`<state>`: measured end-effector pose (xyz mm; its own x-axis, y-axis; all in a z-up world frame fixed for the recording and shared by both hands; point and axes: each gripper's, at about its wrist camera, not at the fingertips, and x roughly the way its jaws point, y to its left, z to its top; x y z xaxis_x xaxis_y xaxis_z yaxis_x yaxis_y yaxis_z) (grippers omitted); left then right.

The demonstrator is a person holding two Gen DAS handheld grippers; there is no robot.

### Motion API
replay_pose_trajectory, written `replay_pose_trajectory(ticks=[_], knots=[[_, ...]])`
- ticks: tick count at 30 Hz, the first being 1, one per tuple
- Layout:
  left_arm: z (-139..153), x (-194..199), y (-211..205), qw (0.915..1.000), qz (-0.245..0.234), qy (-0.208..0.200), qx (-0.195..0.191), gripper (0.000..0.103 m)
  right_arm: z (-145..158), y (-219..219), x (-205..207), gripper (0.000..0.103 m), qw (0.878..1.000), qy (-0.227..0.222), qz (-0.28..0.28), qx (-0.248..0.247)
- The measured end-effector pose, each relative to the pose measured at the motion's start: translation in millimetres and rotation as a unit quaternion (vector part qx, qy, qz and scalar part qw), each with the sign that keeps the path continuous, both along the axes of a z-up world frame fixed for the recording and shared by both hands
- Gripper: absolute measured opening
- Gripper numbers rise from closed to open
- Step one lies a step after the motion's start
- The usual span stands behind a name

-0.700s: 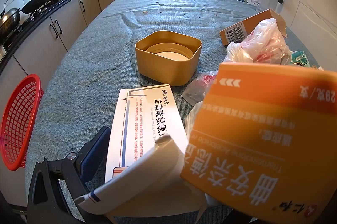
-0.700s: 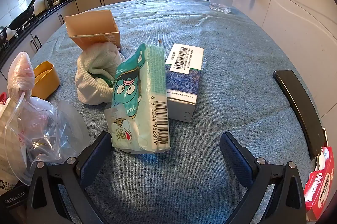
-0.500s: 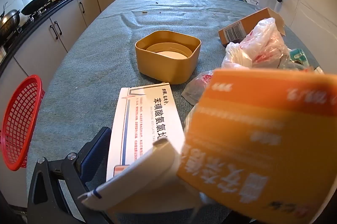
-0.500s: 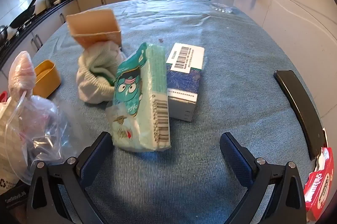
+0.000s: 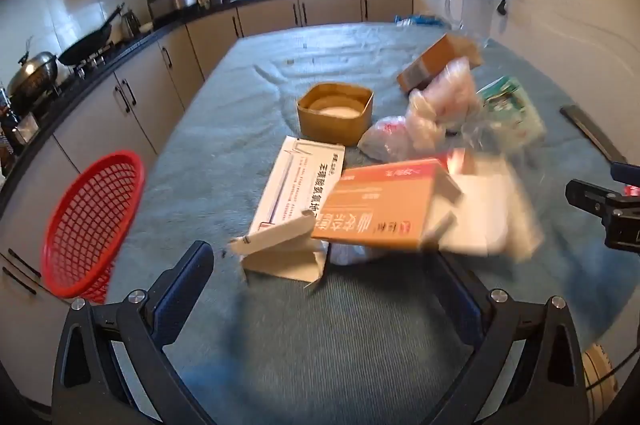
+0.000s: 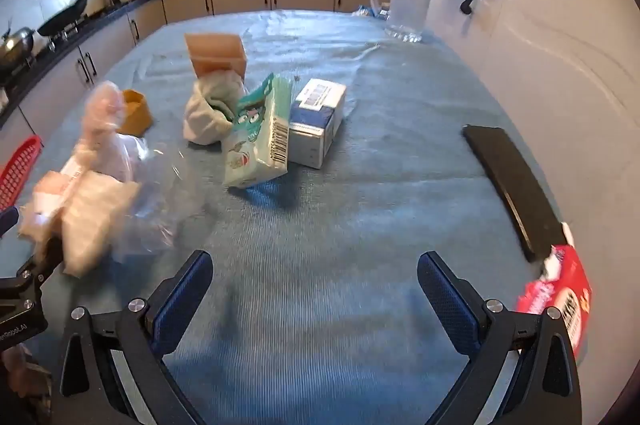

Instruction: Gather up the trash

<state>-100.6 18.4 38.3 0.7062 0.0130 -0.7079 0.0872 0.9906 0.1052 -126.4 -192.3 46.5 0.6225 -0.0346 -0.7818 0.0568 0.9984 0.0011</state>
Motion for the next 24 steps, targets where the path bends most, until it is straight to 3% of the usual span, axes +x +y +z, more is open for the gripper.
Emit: replay_pose_trajectory(ticks=[11, 20, 24], knots=[[26.7, -56.0, 7.9, 0.9976, 0.001, -0.069, -0.008, 0.103, 45.3, 26.4, -67.5, 0.103, 0.993, -0.12, 0.008, 0.021], [25.4, -73.3, 18.3, 0.9956, 0.019, -0.092, -0.004, 0.103, 40.6, 47.0, -89.9, 0.103, 0.991, -0.13, 0.026, 0.029], [21.1, -72.1, 23.5, 0.9955, 0.029, -0.09, -0.006, 0.103, 43.0, 60.7, -96.0, 0.103, 0.99, -0.138, 0.039, 0.007]])
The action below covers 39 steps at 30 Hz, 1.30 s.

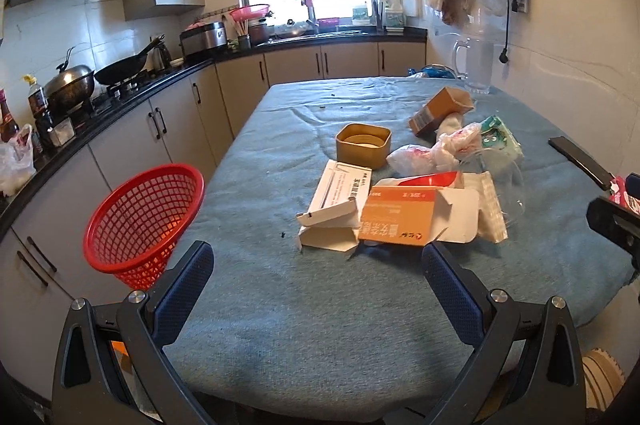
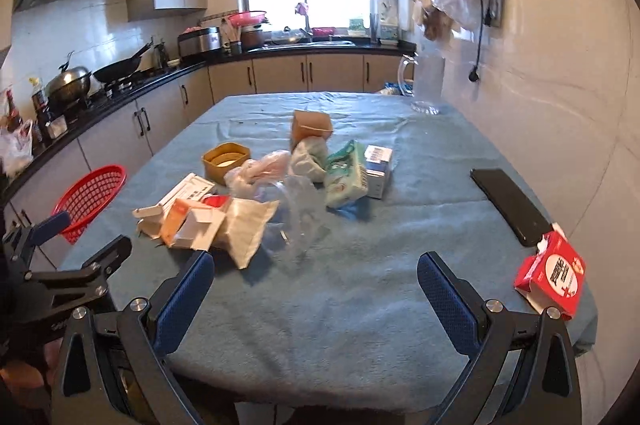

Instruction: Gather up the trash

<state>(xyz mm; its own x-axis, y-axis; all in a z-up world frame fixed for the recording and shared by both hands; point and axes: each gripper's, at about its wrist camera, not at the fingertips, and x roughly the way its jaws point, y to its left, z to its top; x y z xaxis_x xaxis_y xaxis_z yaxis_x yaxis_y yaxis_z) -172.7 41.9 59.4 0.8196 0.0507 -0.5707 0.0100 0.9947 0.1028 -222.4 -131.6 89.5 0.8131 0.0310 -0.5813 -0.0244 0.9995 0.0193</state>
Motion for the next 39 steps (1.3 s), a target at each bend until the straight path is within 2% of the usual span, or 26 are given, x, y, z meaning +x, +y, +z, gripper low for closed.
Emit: replay_pose_trajectory(ticks=[15, 39], knots=[[-10.7, -10.5, 13.9, 0.9996, 0.026, -0.006, 0.003, 0.103, 3.9, 11.4, -9.4, 0.103, 1.0, -0.013, 0.001, -0.023], [-13.5, -18.1, 17.2, 0.9993, 0.036, -0.004, 0.003, 0.103, 0.9, 17.6, -12.2, 0.103, 1.0, -0.007, 0.016, -0.022]])
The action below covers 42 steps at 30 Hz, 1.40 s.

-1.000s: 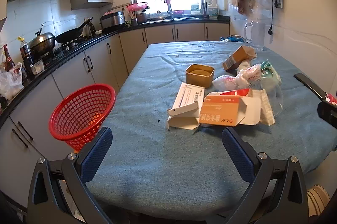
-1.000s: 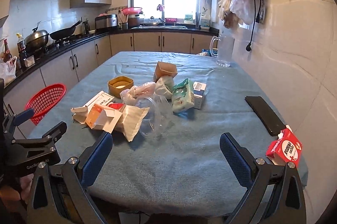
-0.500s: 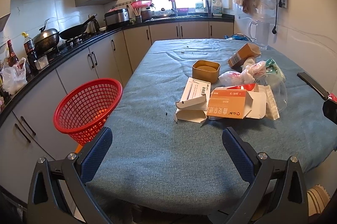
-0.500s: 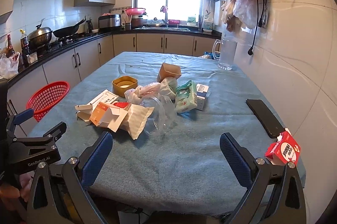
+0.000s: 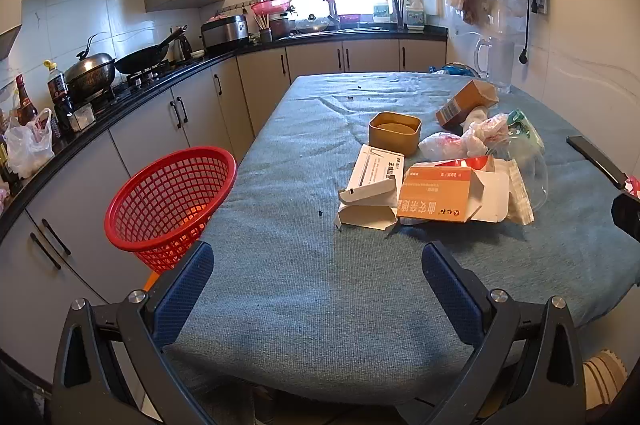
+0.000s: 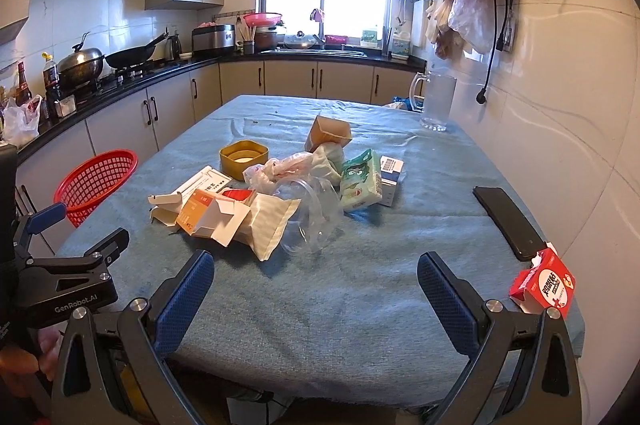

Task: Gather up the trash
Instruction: 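Grasp the white medicine box with the left gripper while the right gripper grasps the orange box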

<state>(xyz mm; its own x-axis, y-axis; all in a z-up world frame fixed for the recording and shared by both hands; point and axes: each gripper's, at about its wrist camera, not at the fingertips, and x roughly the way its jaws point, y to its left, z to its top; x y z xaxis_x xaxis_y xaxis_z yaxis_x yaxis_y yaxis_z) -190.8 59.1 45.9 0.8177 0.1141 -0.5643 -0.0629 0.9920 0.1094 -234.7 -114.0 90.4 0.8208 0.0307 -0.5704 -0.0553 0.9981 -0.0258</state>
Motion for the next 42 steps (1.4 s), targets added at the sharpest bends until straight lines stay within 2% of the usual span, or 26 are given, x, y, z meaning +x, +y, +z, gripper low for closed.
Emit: replay_pose_trajectory(ticks=[7, 12, 17, 22, 25, 29, 31, 34, 37, 42], knots=[[-1.5, 0.9, 1.9, 1.0, 0.0, 0.003, -0.001, 0.103, -4.1, -0.7, 4.9, 0.103, 1.0, 0.009, 0.007, 0.009], [-4.6, 6.0, 4.4, 0.9999, -0.001, 0.013, -0.007, 0.103, -8.4, -9.6, 11.0, 0.102, 0.999, 0.02, 0.011, 0.036], [-6.8, 14.9, 8.0, 0.9995, -0.008, 0.024, -0.017, 0.103, -14.6, -17.3, 20.7, 0.097, 0.997, 0.037, 0.022, 0.062], [-7.0, 30.3, 12.6, 0.9986, -0.026, 0.033, -0.032, 0.102, -23.5, -15.4, 34.5, 0.083, 0.993, 0.063, 0.048, 0.083], [-4.0, 46.3, 14.3, 0.9975, -0.04, 0.042, -0.04, 0.092, -26.8, -14.1, 41.1, 0.083, 0.992, 0.068, 0.053, 0.089], [3.5, 76.1, 21.2, 0.9935, -0.057, 0.066, -0.073, 0.067, -28.2, -14.7, 47.5, 0.083, 0.991, 0.067, 0.06, 0.096], [5.4, 90.9, 22.7, 0.9887, -0.08, 0.088, -0.091, 0.062, -27.6, -15.0, 51.1, 0.083, 0.99, 0.064, 0.068, 0.101], [5.8, 93.8, 19.1, 0.9868, -0.106, 0.089, -0.084, 0.055, -26.9, -12.7, 55.1, 0.083, 0.989, 0.063, 0.086, 0.107], [0.4, 91.9, 14.4, 0.9845, -0.135, 0.091, -0.065, 0.04, -29.4, -11.9, 60.1, 0.083, 0.985, 0.068, 0.1, 0.119], [-5.4, 91.0, 7.4, 0.9801, -0.174, 0.091, -0.031, 0.039, -36.2, -13.4, 69.5, 0.083, 0.982, 0.08, 0.104, 0.134]])
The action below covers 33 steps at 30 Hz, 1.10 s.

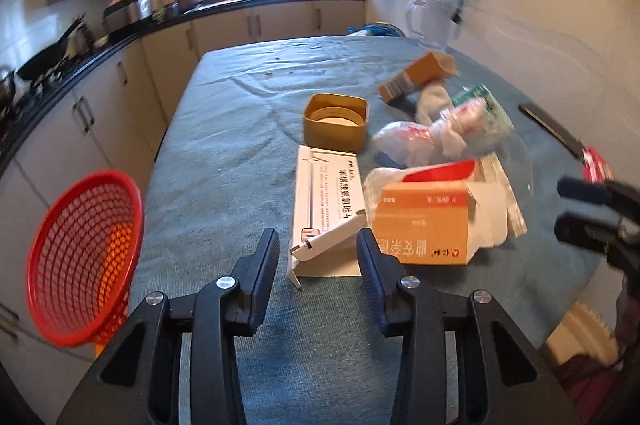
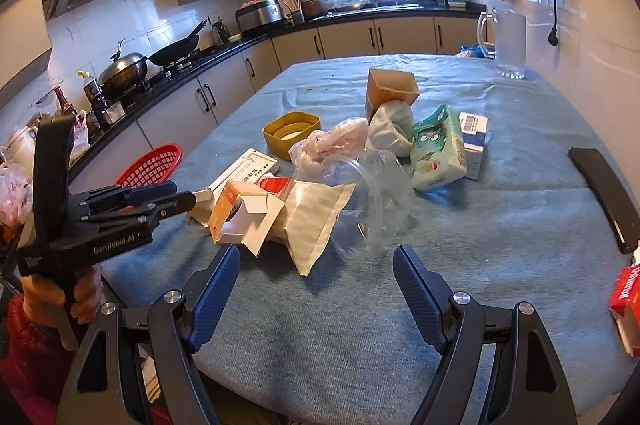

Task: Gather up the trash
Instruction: 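Grasp the white medicine box with the left gripper while the right gripper grasps the orange box, then carry the white box with the left gripper over the red basket while the right carries the orange box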

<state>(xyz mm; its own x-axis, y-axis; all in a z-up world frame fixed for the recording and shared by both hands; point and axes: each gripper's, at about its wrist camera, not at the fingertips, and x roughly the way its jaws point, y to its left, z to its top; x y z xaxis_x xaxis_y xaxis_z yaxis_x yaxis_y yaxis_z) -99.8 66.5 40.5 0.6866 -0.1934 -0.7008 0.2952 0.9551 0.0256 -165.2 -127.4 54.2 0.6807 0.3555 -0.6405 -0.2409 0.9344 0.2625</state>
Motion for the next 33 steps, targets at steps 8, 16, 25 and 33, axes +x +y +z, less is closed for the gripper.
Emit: replay_pose_trajectory(ticks=[8, 16, 25, 33], knots=[[-14.2, 17.0, -16.5, 0.9973, -0.046, 0.008, 0.056, 0.035, -6.1, -1.9, 5.2, 0.083, 1.0, 0.013, 0.007, 0.013], [-21.4, 22.4, -21.2, 0.9965, -0.051, -0.003, 0.066, 0.007, -7.1, -1.2, 5.5, 0.083, 0.999, 0.019, 0.014, 0.024], [-6.8, 22.8, -7.5, 0.9994, -0.009, -0.029, 0.019, 0.006, -6.1, 18.4, 1.5, 0.053, 0.994, 0.029, 0.087, 0.053], [7.1, 20.3, 5.7, 0.9992, 0.005, -0.039, -0.008, 0.006, -21.3, 35.6, 17.4, 0.037, 0.989, 0.074, 0.105, 0.068]])
